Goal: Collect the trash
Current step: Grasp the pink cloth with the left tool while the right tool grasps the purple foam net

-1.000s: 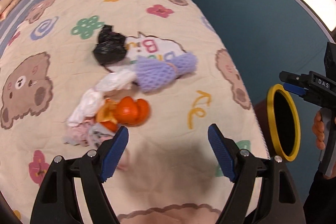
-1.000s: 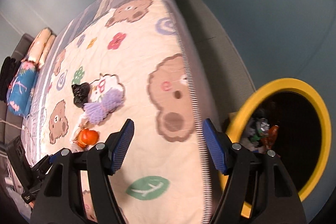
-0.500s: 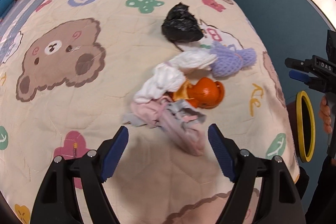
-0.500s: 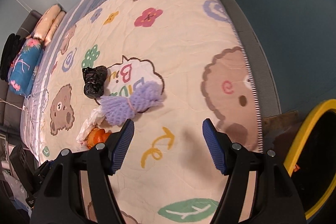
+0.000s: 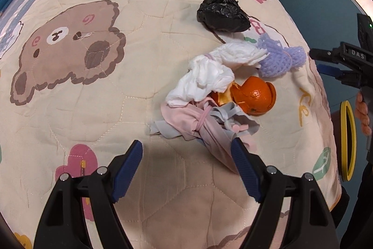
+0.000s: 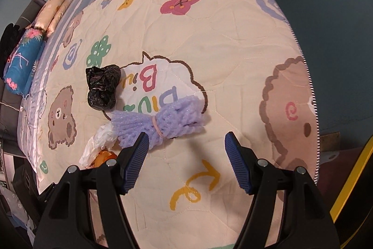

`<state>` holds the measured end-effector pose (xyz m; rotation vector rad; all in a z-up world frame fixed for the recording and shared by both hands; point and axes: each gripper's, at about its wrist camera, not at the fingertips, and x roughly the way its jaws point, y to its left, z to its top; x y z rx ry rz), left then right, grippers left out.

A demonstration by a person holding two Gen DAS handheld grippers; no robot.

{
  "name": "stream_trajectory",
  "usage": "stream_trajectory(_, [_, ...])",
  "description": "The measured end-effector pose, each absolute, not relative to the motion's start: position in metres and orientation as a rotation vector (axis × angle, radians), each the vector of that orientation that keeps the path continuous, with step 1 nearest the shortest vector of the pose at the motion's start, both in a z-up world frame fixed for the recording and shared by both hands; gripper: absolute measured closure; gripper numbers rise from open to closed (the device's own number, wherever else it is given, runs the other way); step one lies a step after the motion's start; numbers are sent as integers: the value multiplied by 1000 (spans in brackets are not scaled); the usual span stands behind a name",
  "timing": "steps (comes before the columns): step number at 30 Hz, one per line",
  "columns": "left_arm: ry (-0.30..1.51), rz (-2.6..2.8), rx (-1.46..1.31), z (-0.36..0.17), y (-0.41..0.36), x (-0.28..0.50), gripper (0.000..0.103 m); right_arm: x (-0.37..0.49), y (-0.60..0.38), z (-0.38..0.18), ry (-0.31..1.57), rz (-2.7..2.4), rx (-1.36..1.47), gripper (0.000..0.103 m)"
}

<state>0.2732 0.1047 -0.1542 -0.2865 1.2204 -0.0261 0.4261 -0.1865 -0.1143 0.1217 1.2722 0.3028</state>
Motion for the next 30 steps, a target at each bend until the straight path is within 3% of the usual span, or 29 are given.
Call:
stream_trajectory(9, [1253, -55, -288, -168, 93, 284, 30, 441, -169, -131, 1295, 300, 93, 38])
stream_trajectory(12, [1266, -64, -301, -174, 89, 287, 39, 446, -165, -138, 1309, 301, 87, 38])
stream_trajectory(17, [1275, -96, -300, -178, 78, 289, 66, 453, -156, -149, 1332, 309, 73, 38])
stream_trajectory(22, [1278, -122, -340, -181, 74, 290, 85, 450, -146, -157, 1354, 334, 56, 39])
stream_trajectory(23, [1279, -129, -353, -182, 75, 290, 89, 448, -143, -157, 1348, 342, 38, 43])
stream_trajectory(29, [1270, -145, -390, -180, 79, 286, 93, 441, -130, -154, 1331, 373, -16, 74])
stream_trajectory(30, [1269, -147, -396, -179, 81, 284, 93, 439, -127, -152, 1326, 386, -27, 84])
